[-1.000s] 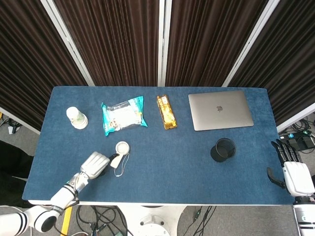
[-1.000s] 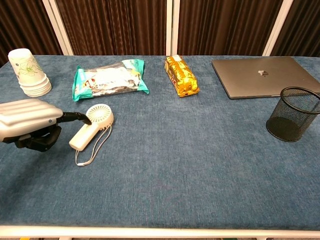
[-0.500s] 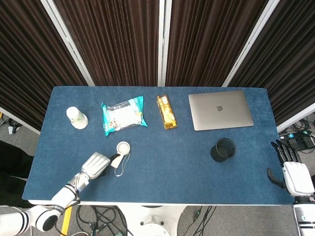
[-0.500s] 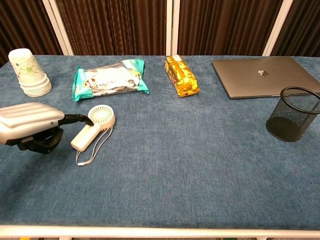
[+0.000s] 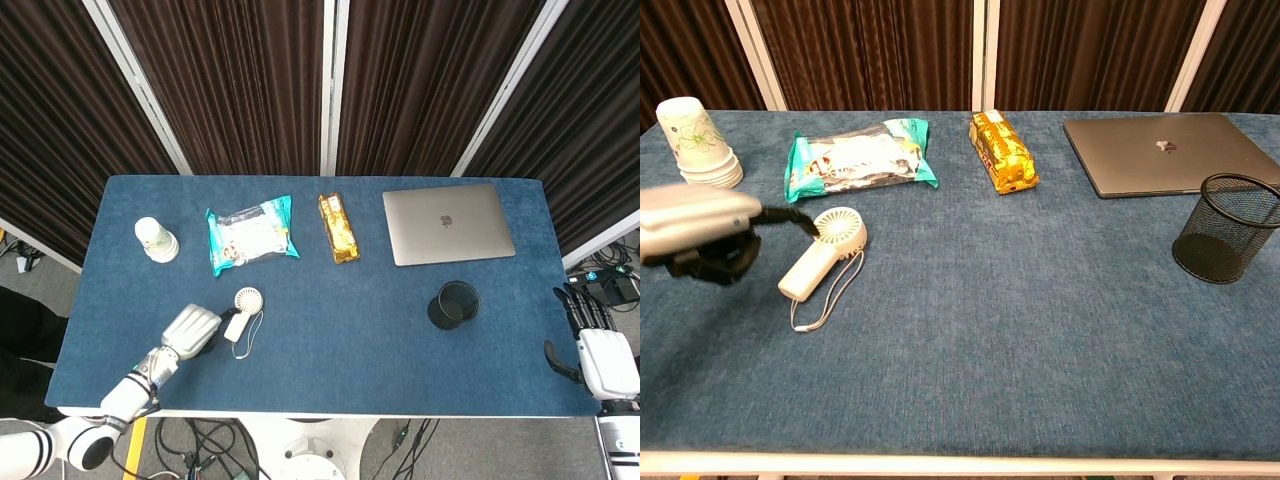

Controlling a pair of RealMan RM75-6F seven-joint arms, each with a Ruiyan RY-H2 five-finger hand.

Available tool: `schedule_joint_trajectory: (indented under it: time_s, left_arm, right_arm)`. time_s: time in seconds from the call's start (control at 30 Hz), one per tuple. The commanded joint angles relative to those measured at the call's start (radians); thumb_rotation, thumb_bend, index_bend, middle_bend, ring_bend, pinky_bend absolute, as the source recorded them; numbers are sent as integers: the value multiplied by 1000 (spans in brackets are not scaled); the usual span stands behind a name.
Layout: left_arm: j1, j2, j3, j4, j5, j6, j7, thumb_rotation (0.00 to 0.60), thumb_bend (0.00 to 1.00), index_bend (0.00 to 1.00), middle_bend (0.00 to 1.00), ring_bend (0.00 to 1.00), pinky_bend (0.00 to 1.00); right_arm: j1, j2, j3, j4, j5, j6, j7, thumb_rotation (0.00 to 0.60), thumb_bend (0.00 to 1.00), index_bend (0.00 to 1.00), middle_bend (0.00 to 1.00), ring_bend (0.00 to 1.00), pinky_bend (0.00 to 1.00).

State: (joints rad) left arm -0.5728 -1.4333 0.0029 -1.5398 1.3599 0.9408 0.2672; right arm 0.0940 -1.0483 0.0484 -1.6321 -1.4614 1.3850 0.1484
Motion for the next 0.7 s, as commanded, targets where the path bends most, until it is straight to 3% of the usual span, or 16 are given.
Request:
schedule_joint_trajectory:
  time_s: [0.03,0.23,0.33,0.43,0.53,0.7]
  left_arm:
    - [10,36,-16,-39,1,36,6,600,892,186,897,865,859]
    - [64,115,-30,-100,19,155,-27,600,890,186,871,859,856]
    - [125,150,-32,-97,62,278,-88,600,841,186,765,760,802]
    - [194,183,-32,-73,88,403,-126,600,709,184,545,496,661]
    - [248,231,-31,-68,76,465,-181,600,527,172,342,268,495]
    - [316,278,-33,-42,58,541,-204,600,260,163,149,65,240]
  right_arm:
    - [-2,1,-1,1,-3,3,3,600,366,0,0,0,0]
    - [-4,7,-1,2,-16,12,18,600,366,0,0,0,0]
    - [-4,6,-1,8,-31,27,19,600,367,0,0,0,0]
    - [-5,-2,1,19,-47,45,7,600,367,0,0,0,0]
    - [-9,-19,-2,37,-65,65,-13,600,367,0,0,0,0]
    - [-16,-43,-10,64,-78,78,-16,600,364,0,0,0,0]
